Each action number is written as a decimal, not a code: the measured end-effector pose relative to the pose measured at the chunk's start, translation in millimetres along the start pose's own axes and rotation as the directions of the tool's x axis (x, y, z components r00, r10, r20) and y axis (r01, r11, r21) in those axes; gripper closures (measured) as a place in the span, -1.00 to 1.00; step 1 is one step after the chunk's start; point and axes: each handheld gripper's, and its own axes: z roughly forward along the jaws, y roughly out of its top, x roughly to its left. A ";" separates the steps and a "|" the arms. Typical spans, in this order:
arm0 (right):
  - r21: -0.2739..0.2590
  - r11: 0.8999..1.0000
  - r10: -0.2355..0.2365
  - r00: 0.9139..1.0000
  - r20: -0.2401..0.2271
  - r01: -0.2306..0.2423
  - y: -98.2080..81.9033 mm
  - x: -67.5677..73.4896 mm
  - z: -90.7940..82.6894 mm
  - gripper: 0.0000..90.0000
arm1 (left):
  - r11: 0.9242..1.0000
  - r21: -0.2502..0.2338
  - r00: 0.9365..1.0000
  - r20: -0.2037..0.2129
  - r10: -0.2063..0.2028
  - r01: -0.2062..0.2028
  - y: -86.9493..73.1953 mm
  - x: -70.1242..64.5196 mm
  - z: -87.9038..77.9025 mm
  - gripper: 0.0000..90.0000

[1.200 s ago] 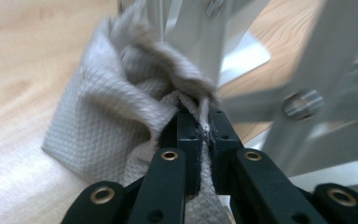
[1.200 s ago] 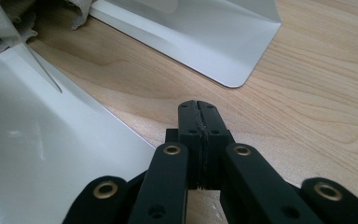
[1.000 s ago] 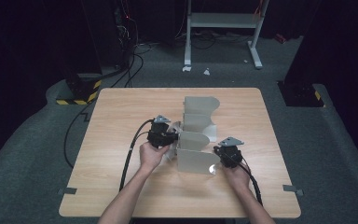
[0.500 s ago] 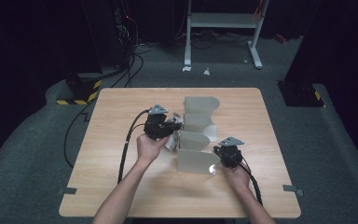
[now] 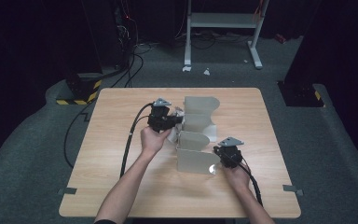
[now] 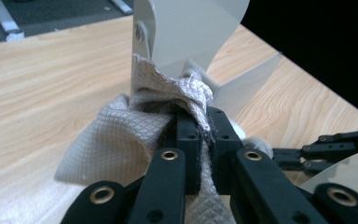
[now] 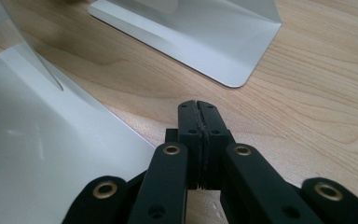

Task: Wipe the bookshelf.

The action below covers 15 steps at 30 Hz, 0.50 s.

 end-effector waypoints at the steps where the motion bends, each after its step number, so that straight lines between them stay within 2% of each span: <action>1: 0.000 1.000 -0.001 1.000 0.000 0.001 0.0 0.0 0.0 0.99 | 1.000 0.007 1.000 -0.004 0.003 -0.002 -1.3 0.5 0.8 0.89; 9: 0.000 1.000 0.000 1.000 -0.001 0.000 0.0 -0.1 0.0 0.99 | 0.999 0.037 1.000 -0.020 -0.002 0.003 -10.7 2.6 9.1 0.89; 13: 0.000 1.000 -0.002 1.000 0.002 0.002 0.0 0.2 0.0 0.99 | 0.998 0.067 0.999 -0.032 0.009 -0.007 -16.0 2.9 14.5 0.89; 15: 0.000 1.000 -0.004 1.000 0.003 0.004 0.0 0.3 0.0 0.99 | 0.998 0.068 1.000 -0.030 0.000 0.002 -19.5 3.7 17.2 0.89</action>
